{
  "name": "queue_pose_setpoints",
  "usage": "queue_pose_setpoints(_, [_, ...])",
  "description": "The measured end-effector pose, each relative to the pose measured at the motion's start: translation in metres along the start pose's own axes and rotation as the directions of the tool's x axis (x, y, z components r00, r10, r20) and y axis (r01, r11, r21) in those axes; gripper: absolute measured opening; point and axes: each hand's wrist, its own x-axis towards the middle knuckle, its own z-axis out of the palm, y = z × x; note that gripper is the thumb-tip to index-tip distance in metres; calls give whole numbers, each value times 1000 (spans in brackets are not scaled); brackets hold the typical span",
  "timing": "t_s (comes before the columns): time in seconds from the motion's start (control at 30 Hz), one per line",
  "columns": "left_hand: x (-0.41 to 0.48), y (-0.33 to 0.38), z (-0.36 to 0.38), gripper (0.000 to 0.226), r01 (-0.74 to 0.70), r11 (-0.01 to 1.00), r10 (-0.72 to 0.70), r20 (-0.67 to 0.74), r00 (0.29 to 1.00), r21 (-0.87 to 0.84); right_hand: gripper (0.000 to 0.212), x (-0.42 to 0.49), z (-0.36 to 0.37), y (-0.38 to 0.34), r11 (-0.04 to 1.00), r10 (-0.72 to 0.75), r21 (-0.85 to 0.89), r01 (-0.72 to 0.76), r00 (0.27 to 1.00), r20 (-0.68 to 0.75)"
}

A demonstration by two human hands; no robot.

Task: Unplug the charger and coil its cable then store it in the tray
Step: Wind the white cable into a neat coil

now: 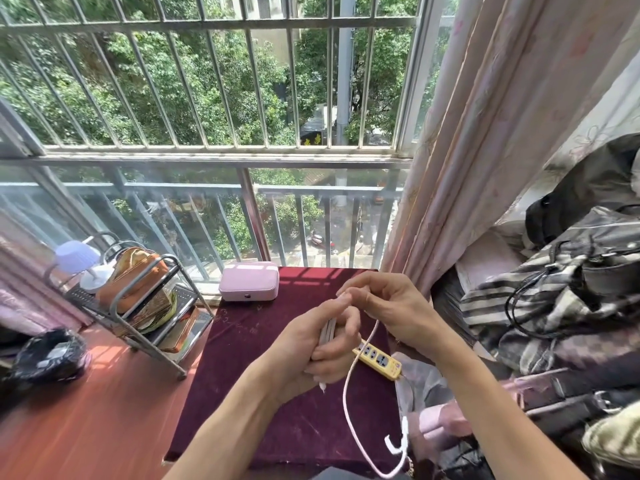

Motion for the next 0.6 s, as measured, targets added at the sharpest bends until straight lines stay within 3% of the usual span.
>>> queue_pose_setpoints(0.13, [-1,1,5,24,-62,997,62,0,998,-46,19,-1,5,8,998,38,46,-37,999,-19])
queue_pose_setpoints(0.27, [4,-1,7,28,-134,979,131,-26,991,-154,25,-4,13,16,996,76,59,-73,995,-66])
queue_pose_setpoints(0.33, [8,-2,6,31,-174,965,168,-49,985,-194,34,-5,19,23,995,97,16,-96,992,-84])
queue_pose_setpoints(0.4, [11,-4,4,33,-207,958,196,-72,978,-197,26,-5,23,27,986,154,-51,-159,984,-90])
queue_pose_setpoints(0.5, [14,-5,-1,39,-236,948,215,-117,970,-215,42,-6,27,36,963,202,-165,-215,975,-94])
queue_pose_setpoints(0.6, [17,-1,-5,34,-270,941,235,-179,955,-204,33,-11,32,44,930,247,-259,-260,965,-83])
